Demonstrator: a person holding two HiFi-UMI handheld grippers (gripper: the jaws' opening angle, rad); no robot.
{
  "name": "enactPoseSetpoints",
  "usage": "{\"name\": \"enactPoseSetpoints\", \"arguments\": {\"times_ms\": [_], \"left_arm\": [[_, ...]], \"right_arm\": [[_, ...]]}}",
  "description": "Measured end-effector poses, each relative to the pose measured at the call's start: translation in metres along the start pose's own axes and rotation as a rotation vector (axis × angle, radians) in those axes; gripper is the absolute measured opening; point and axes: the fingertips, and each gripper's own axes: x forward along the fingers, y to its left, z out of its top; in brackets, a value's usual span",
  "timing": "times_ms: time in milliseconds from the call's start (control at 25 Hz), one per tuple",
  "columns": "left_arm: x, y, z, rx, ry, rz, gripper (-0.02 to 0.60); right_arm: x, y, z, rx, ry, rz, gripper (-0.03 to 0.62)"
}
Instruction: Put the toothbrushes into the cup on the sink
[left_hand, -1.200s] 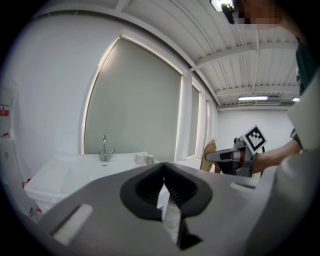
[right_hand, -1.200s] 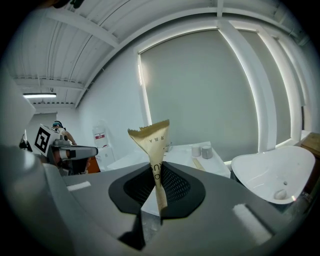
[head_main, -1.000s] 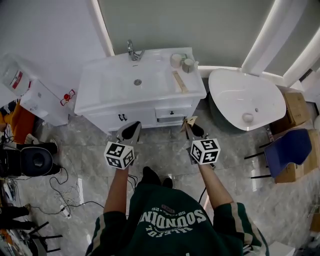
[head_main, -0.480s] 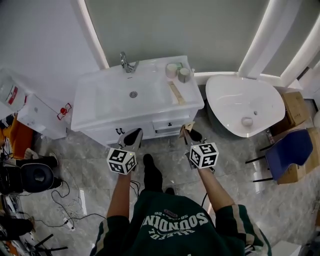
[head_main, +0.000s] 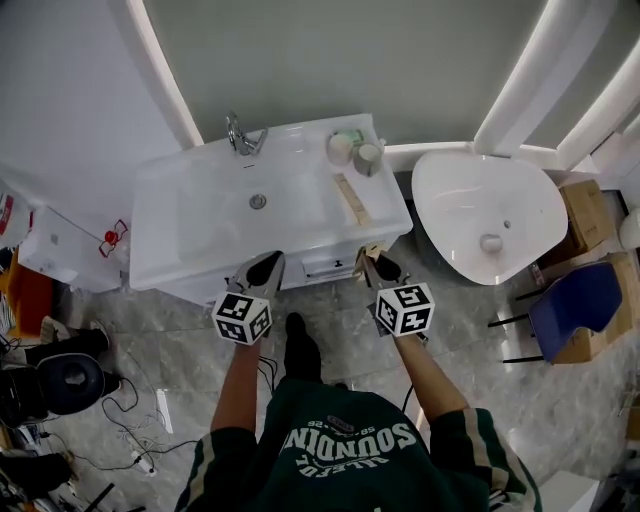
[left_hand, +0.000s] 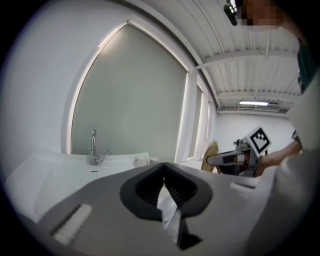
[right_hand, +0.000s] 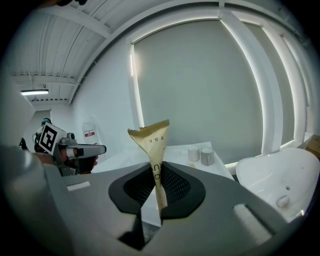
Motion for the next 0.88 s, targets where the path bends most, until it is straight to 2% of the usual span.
{"name": "enactPoseSetpoints", "arguments": {"times_ms": [560,880], "left_arm": [[0.086,0.136,0.039,0.02,0.043,-0.069,0.051],[0.113,0.175,0.057,0.031,0.049,-0.129,0.051]], "right_arm": [[0.161,-0.003,0.059,0.028,0.005,-0.055,0.032],[0.201,0.001,0.089,0.039,-0.033,-0.105,0.032]]}}
